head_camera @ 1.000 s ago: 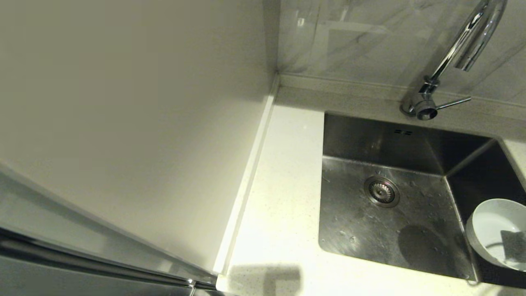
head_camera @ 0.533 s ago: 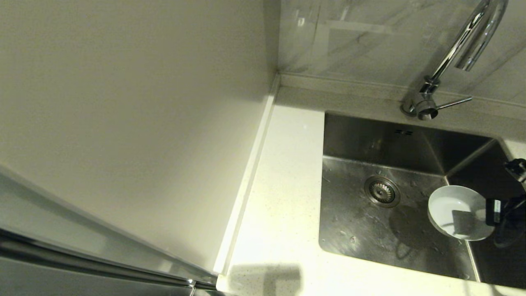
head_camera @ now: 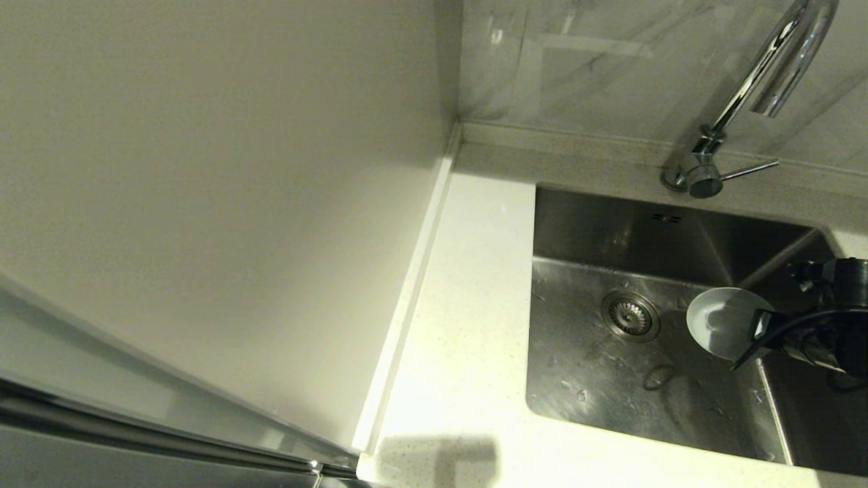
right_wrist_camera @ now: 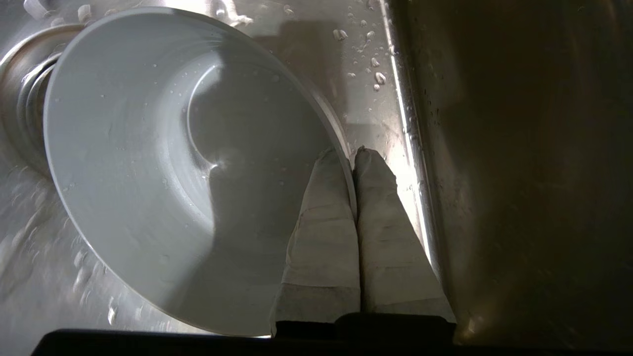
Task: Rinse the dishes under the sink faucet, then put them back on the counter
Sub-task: Put a bowl into the sink
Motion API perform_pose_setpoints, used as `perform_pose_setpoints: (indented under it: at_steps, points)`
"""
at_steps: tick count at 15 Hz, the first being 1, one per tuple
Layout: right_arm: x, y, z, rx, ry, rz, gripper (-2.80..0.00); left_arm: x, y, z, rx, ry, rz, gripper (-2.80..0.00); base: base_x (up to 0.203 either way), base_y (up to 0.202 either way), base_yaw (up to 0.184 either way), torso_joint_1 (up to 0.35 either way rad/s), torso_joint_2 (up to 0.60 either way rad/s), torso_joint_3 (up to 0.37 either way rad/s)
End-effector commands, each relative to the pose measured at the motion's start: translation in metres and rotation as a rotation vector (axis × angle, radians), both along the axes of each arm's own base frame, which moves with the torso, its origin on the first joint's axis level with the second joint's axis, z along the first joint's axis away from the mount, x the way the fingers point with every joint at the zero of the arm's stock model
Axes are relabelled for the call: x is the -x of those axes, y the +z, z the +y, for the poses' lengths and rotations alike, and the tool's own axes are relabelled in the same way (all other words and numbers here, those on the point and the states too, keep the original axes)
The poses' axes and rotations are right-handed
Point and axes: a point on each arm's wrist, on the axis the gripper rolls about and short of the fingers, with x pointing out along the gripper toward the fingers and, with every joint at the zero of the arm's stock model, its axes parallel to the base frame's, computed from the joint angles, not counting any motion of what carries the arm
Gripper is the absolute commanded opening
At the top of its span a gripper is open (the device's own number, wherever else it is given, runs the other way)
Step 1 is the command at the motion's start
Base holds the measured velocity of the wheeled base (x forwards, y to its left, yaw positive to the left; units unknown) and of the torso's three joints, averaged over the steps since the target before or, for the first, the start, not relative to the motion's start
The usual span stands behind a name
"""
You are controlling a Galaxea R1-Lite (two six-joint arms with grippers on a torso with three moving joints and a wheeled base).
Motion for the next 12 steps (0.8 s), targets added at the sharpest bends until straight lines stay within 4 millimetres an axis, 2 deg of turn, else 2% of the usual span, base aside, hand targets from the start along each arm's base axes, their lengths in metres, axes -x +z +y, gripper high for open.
perform_pose_setpoints:
  at_steps: [1,9,12]
  points:
    - [-0.019,-0.017,-0.009,-0.023,-0.037,0.008,-2.80,0.000,-0.001,0.000,0.000,0.000,0.003,-2.80,0.000,0.000,0.000,0.000,0.00,0.000]
    - [-0.069,-0.054,-0.029,0.006,-0.117,0.020,-2.80,0.000,-0.001,0.000,0.000,-0.001,0.003,-2.80,0.000,0.000,0.000,0.000,0.00,0.000]
    - [-0.077,-0.067,-0.034,0.019,-0.146,0.034,-2.80,0.000,-0.001,0.000,0.000,-0.001,0.003,-2.80,0.000,0.000,0.000,0.000,0.00,0.000]
